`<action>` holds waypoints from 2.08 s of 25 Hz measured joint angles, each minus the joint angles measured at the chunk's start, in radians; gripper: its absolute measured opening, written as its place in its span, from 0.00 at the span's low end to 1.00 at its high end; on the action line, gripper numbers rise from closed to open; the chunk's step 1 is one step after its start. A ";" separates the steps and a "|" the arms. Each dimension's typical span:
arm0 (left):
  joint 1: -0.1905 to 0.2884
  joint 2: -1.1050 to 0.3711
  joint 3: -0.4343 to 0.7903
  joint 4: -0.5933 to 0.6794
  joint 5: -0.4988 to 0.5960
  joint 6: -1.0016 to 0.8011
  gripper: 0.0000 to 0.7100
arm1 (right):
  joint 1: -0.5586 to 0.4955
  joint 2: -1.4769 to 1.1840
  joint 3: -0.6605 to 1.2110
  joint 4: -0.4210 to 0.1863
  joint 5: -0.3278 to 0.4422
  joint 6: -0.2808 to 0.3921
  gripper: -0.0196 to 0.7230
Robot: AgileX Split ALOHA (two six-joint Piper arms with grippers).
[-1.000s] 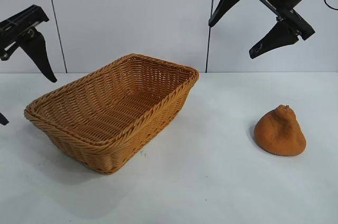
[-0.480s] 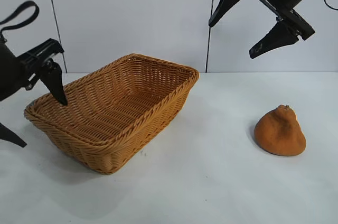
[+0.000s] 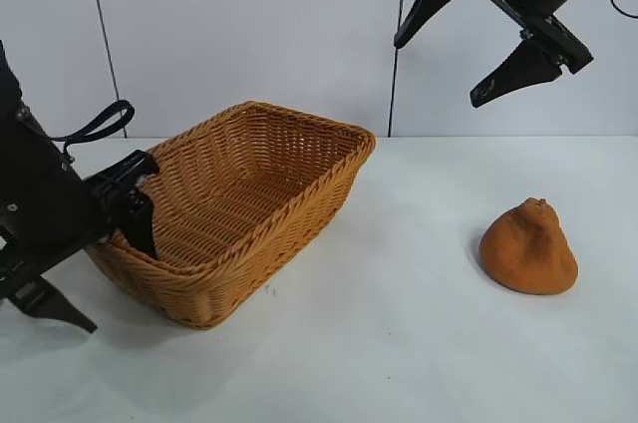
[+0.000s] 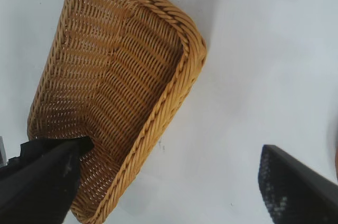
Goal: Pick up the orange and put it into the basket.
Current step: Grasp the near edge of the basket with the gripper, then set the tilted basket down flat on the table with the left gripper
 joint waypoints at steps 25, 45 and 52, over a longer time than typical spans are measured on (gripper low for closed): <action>0.171 0.139 -0.589 0.014 0.596 0.608 0.12 | 0.000 0.000 0.000 -0.001 0.004 0.000 0.88; 0.096 0.288 -0.655 0.049 0.650 0.767 0.12 | 0.000 0.000 0.000 -0.001 0.007 0.000 0.88; 0.096 0.291 -0.655 0.029 0.645 0.775 0.30 | 0.000 0.000 0.000 -0.001 0.007 0.000 0.88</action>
